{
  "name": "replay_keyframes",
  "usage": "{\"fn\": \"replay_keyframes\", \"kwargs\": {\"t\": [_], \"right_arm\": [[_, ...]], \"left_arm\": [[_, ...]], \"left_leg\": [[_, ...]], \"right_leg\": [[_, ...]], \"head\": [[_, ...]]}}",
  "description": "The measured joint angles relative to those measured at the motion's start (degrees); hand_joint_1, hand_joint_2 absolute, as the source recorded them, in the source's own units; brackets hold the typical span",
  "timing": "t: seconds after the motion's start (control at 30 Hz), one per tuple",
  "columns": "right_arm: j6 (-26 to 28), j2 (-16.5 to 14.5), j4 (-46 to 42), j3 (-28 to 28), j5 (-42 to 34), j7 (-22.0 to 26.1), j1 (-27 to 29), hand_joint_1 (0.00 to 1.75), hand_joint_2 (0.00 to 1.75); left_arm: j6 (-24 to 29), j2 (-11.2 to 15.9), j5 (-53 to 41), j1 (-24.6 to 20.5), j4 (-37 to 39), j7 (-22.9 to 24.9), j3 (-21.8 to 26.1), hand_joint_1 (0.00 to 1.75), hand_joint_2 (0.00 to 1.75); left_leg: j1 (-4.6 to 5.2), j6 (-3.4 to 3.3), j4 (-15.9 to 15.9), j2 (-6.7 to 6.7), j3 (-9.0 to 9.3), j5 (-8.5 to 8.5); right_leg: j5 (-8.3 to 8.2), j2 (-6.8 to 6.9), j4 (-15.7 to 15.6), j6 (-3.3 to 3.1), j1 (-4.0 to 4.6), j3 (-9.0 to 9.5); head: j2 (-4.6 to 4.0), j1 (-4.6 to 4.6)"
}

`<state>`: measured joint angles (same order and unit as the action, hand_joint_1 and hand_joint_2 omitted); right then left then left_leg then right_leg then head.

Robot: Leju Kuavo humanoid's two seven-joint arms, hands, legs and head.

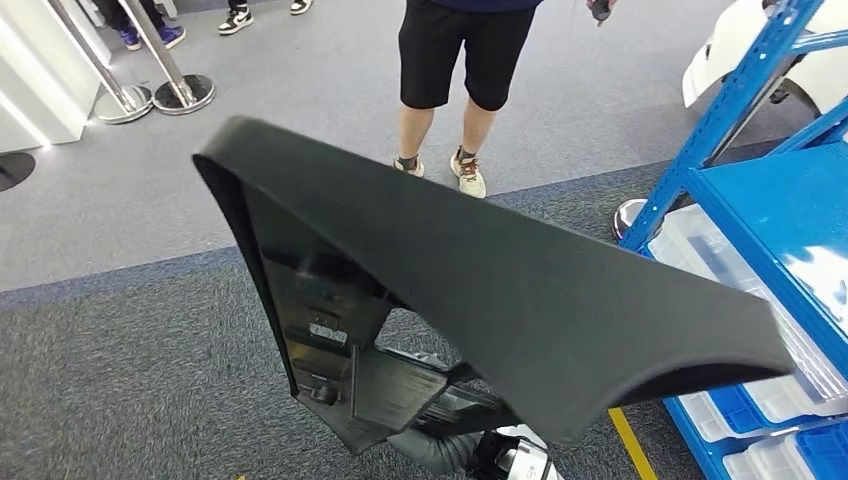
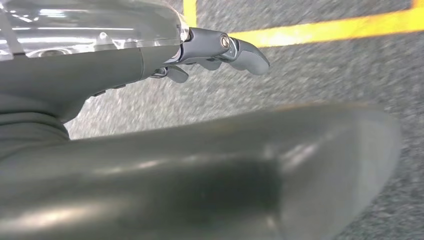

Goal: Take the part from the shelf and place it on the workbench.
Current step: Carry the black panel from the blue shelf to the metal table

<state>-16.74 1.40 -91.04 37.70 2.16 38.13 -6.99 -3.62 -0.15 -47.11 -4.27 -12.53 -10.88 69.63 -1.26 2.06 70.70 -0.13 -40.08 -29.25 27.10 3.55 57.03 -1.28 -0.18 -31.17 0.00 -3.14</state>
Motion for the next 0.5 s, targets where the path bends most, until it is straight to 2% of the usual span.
{"fn": "replay_keyframes", "kwargs": {"t": [0.07, 0.1, 0.13, 0.2, 0.23, 0.27, 0.33, 0.37, 0.4, 0.43, 0.47, 0.5], "right_arm": [[0.21, 0.35, 0.57, 0.13, 0.24, -0.01, 0.0, 1.75, 1.75], [0.16, 0.55, 0.79, 0.23, 0.31, -0.01, 0.0, 1.75, 1.75], [0.06, 0.75, 0.95, 0.36, 0.36, 0.0, 0.01, 1.75, 1.75], [-0.19, 1.14, 1.08, 0.67, 0.34, 0.01, 0.0, 1.75, 1.75], [-0.24, 1.3, 1.08, 0.79, 0.31, 0.01, -0.05, 1.75, 1.75], [-0.26, 1.44, 1.05, 0.9, 0.23, 0.01, -0.15, 1.75, 1.75], [-0.25, 1.79, 1.08, 0.97, 0.1, 0.01, -0.31, 1.75, 1.75], [-0.25, 1.98, 1.14, 0.99, 0.05, 0.01, -0.34, 1.75, 1.75], [-0.24, 2.17, 1.24, 0.99, 0.04, 0.01, -0.35, 1.75, 1.75], [-0.21, 2.34, 1.33, 1.0, 0.03, 0.01, -0.37, 1.75, 1.75], [-0.19, 2.45, 1.38, 1.01, 0.0, 0.01, -0.41, 1.75, 1.75], [-0.13, 2.56, 1.41, 1.01, -0.04, 0.01, -0.47, 1.75, 1.75]], "left_arm": [[-0.2, -0.6, -0.11, -0.05, 0.02, 0.12, -0.01, 0.0, 0.0], [-0.23, -0.84, 0.02, -0.16, 0.03, 0.18, 0.0, 0.0, 0.0], [-0.17, -1.05, 0.21, -0.24, 0.03, 0.23, 0.05, 0.0, 0.0], [0.08, -1.38, 0.71, -0.11, 0.03, 0.2, 0.28, 0.0, 0.0], [0.21, -1.52, 0.89, 0.04, 0.03, 0.11, 0.44, 0.0, 0.0], [0.32, -1.64, 1.1, 0.13, 0.03, 0.02, 0.61, 0.0, 0.0], [0.43, -1.79, 1.4, -0.02, 0.03, -0.17, 0.96, 0.0, 0.0], [0.46, -1.84, 1.54, -0.19, 0.03, -0.23, 1.17, 0.0, 0.0], [0.44, -1.88, 1.65, -0.32, 0.03, -0.31, 1.34, 0.0, 0.0], [0.39, -1.92, 1.72, -0.37, 0.03, -0.39, 1.48, 0.0, 0.0], [0.32, -1.99, 1.76, -0.35, 0.03, -0.52, 1.57, 0.0, 0.0], [0.21, -2.06, 1.79, -0.33, 0.03, -0.74, 1.63, 0.0, 0.0]], "left_leg": [[0.24, -0.46, -8.06, 2.5, 4.52, 3.09], [0.44, -0.95, -10.91, 3.47, 6.02, 3.87], [0.66, -1.46, -12.35, 4.1, 6.69, 4.06], [0.86, -2.37, -12.65, 3.13, 6.47, 4.07], [0.8, -2.69, -12.82, 2.58, 6.48, 4.21], [0.72, -3.05, -13.01, 2.01, 6.52, 4.37], [0.58, -3.62, -13.27, 0.75, 6.58, 4.7], [0.62, -3.81, -13.25, 0.08, 6.5, 4.77], [0.65, -3.91, -13.23, -0.68, 6.44, 4.82], [0.68, -3.95, -13.19, -1.46, 6.41, 4.83], [0.69, -3.96, -13.12, -2.29, 6.4, 4.84], [0.69, -3.93, -13.01, -3.13, 6.43, 4.83]], "right_leg": [[0.3, 1.33, 0.08, 0.44, 0.25, 0.3], [0.45, 1.91, 0.13, 0.7, 0.44, 0.41], [0.56, 2.42, 0.17, 0.97, 0.62, 0.49], [0.67, 3.33, 0.13, 1.53, 0.68, 0.6], [0.93, 3.02, 0.33, 1.9, 0.54, 0.65], [1.69, 1.97, 1.23, 2.2, 0.37, 0.35], [4.88, -1.24, 6.66, 2.6, 0.03, -2.05], [6.79, -2.36, 10.76, 2.65, -0.03, -4.05], [8.16, -2.88, 14.59, 2.69, -0.06, -5.99], [8.53, -3.08, 16.95, 2.71, -0.08, -7.3], [7.72, -3.19, 17.07, 2.68, -0.11, -7.57], [5.9, -3.41, 14.91, 2.59, -0.17, -6.75]], "head": [[0.0, 0.0], [0.0, 0.0], [0.0, 0.01], [-0.01, 0.01], [-0.01, 0.01], [-0.01, 0.01], [0.0, 0.02], [0.0, 0.02], [0.0, 0.02], [0.0, 0.02], [0.0, 0.02], [0.0, 0.02]]}}
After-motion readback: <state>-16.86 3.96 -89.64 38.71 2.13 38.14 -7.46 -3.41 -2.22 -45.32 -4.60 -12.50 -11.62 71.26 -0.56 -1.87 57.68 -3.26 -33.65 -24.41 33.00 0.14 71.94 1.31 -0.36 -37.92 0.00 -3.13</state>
